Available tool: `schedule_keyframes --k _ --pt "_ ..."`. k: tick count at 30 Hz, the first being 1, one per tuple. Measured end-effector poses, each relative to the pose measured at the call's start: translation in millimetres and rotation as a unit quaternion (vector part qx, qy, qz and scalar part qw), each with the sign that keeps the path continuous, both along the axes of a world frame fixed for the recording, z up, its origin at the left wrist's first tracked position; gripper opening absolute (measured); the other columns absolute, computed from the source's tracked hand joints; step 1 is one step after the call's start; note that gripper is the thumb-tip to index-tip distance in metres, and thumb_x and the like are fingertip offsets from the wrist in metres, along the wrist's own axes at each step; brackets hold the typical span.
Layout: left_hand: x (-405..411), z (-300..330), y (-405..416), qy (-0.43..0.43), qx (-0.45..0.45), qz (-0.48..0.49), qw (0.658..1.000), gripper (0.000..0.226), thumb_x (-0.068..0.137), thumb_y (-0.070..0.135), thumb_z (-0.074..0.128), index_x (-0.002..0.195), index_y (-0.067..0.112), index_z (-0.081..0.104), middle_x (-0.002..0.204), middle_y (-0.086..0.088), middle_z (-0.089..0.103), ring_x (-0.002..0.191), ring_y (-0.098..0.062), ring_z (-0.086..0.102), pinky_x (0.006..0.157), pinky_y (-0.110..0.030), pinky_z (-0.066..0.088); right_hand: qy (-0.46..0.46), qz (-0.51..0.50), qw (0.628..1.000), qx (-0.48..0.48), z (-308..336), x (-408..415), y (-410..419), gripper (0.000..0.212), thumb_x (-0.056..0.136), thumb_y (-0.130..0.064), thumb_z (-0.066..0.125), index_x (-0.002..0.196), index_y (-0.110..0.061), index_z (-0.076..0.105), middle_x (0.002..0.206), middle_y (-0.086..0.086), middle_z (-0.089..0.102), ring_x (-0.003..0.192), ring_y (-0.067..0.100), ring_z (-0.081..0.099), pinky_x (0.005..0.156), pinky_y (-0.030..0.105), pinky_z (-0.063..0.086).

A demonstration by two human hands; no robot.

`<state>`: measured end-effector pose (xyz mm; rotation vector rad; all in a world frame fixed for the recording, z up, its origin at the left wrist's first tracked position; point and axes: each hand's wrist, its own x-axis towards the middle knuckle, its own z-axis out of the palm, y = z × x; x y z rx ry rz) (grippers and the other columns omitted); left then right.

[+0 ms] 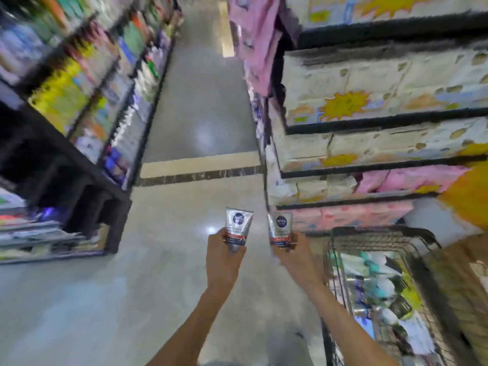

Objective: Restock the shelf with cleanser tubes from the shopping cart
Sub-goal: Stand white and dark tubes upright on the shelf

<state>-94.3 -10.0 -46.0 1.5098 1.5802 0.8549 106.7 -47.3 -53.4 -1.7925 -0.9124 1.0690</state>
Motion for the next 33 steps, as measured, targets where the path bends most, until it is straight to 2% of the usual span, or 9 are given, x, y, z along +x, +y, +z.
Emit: schedule_keyframes --k 3,5,9,12,19,22,27,30,33 --pt "-80.7 0.1 -5.3 -0.02 0.016 0.079 0.997 0.033 0.073 0.026 0.076 0.101 0.034 0.062 0.093 0.003 0.065 0.079 -0.016 0.069 0.065 -0.04 0.057 -0.003 0.08 0.997 0.021 -5.6 -73.4 24.4 0.042 0.068 -0.038 0.082 0.098 -0.02 0.059 0.09 0.005 0.068 0.077 0.02 0.066 0.066 0.044 0.055" --pt "-137.7 -0.3 -11.2 -0.022 0.016 0.121 0.992 0.038 0.072 0.032 0.076 0.106 0.036 0.06 0.099 0.002 0.065 0.086 -0.022 0.071 0.069 -0.04 0.058 -0.011 0.119 0.992 0.033 16.0 -134.1 32.3 0.04 0.076 -0.023 0.085 0.103 -0.023 0.056 0.095 0.002 0.066 0.079 0.011 0.064 0.074 0.046 0.056" --pt "-255.7 10.2 -23.3 0.003 0.03 0.216 0.976 0.059 0.077 0.031 0.082 0.126 0.037 0.05 0.115 0.009 0.056 0.102 -0.017 0.066 0.083 -0.045 0.061 -0.024 0.216 0.975 0.051 49.7 -257.8 43.9 0.044 0.086 -0.012 0.08 0.119 -0.02 0.052 0.11 -0.005 0.062 0.087 -0.005 0.061 0.073 0.017 0.052" --pt "-339.4 20.3 -33.0 0.012 0.035 0.29 0.956 0.064 0.081 0.025 0.085 0.134 0.028 0.05 0.119 0.007 0.052 0.108 -0.019 0.063 0.089 -0.047 0.059 -0.031 0.266 0.96 0.086 67.4 -350.4 51.3 0.039 0.089 -0.011 0.077 0.113 -0.027 0.051 0.106 -0.012 0.058 0.09 0.002 0.06 0.072 0.013 0.047" --pt "-504.8 38.7 -61.7 0.031 0.078 0.394 0.915 0.059 0.081 0.027 0.082 0.115 0.052 0.041 0.112 0.01 0.05 0.102 -0.021 0.062 0.083 -0.05 0.059 -0.04 0.368 0.923 0.107 72.6 -534.4 69.8 0.044 0.089 -0.017 0.079 0.12 -0.029 0.051 0.114 -0.008 0.052 0.095 -0.004 0.06 0.071 0.01 0.047" --pt "-560.7 44.8 -60.6 0.041 0.084 0.424 0.901 0.052 0.084 0.028 0.081 0.121 0.044 0.048 0.113 0.01 0.051 0.104 -0.019 0.062 0.085 -0.048 0.058 -0.034 0.403 0.906 0.124 78.8 -598.7 84.4 0.041 0.088 -0.012 0.079 0.103 -0.037 0.05 0.105 -0.011 0.054 0.09 -0.014 0.059 0.069 0.009 0.048" --pt "-646.1 48.7 -26.5 0.057 0.084 0.442 0.891 0.054 0.085 0.03 0.079 0.132 0.035 0.053 0.116 0.01 0.052 0.109 -0.019 0.061 0.09 -0.046 0.058 -0.039 0.435 0.889 0.136 81.0 -694.5 127.0 0.041 0.09 -0.02 0.079 0.114 -0.034 0.049 0.115 -0.004 0.052 0.095 -0.008 0.058 0.071 0.008 0.046" --pt "-697.6 54.5 7.5 0.063 0.079 0.451 0.887 0.061 0.086 0.029 0.081 0.14 0.029 0.054 0.126 0.005 0.056 0.115 -0.017 0.059 0.097 -0.041 0.055 -0.024 0.449 0.879 0.159 81.3 -749.4 165.0 0.04 0.089 -0.01 0.077 0.099 -0.039 0.051 0.1 -0.011 0.055 0.086 -0.017 0.058 0.069 0.005 0.046" --pt "-748.1 63.2 43.1 0.076 0.062 0.454 0.886 0.064 0.086 0.029 0.082 0.143 0.025 0.053 0.129 0.002 0.057 0.115 -0.018 0.06 0.098 -0.041 0.053 -0.029 0.446 0.88 0.162 75.8 -802.9 208.2 0.043 0.086 -0.028 0.081 0.117 -0.037 0.053 0.117 -0.003 0.057 0.099 -0.006 0.061 0.083 0.019 0.054"
